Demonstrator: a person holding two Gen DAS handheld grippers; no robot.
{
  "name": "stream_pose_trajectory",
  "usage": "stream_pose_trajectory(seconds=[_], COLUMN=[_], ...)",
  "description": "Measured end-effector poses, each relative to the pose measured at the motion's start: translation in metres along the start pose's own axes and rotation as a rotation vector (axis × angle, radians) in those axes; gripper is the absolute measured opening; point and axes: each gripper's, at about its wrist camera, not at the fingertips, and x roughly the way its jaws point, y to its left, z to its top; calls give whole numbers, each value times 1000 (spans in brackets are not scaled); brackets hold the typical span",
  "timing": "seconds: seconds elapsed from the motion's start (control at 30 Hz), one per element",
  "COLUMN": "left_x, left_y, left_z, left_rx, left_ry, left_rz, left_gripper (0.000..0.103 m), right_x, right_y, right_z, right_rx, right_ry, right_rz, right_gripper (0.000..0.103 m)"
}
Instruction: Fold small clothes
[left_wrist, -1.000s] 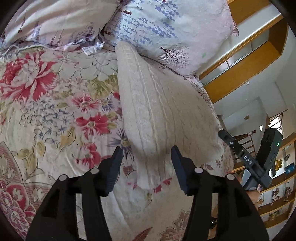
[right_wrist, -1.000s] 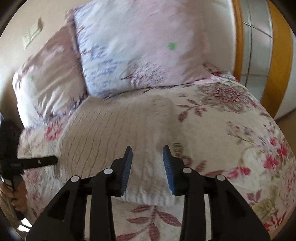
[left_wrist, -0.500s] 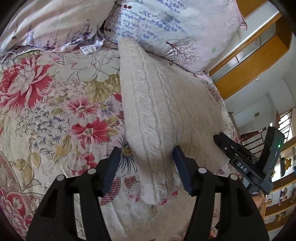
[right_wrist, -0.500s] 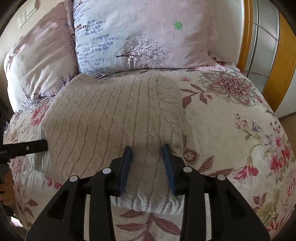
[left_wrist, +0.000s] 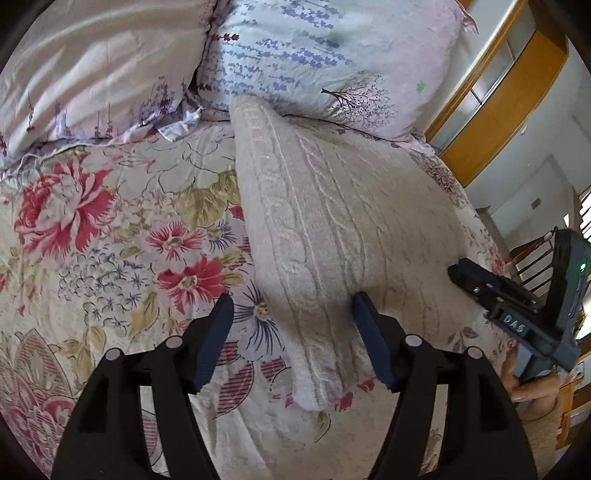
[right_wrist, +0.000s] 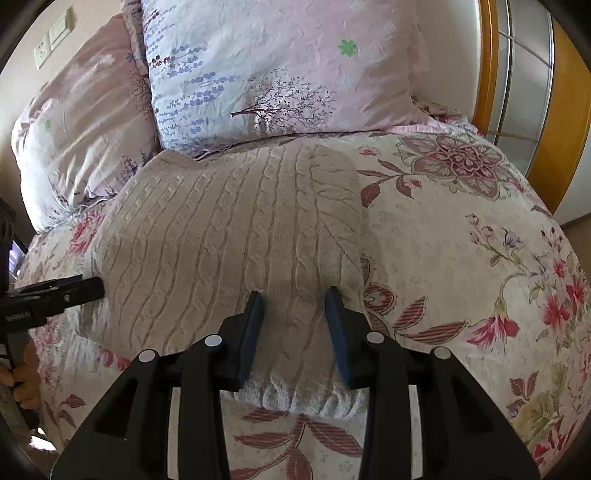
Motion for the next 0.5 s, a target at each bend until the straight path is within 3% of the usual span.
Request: stream_pose_trajectory(seconds=[0.2,0.33,0.4,0.43,0.5], left_x=[1,-2,-6,-7,-8], left_y=[0,3,8,11,17], left_z=[0,3,6,10,16], left_rx=[18,-1,-23,-42,-73], left_ry=[-4,4,-1,-2,2], left_rz=[15,-17,-39,-60,-92], left_gripper=[71,71,71,71,71], right_x=[-6,-16,-23,-26,-31], right_y=[-8,-19,-27,-31,-38], right_z=[-3,3,10,15,25], right_rx=[40,111,157,171,190], right_ry=[23,43,28,16,-11], right_rz=[34,60,70,64,67], right_gripper=[37,38,52,66,71])
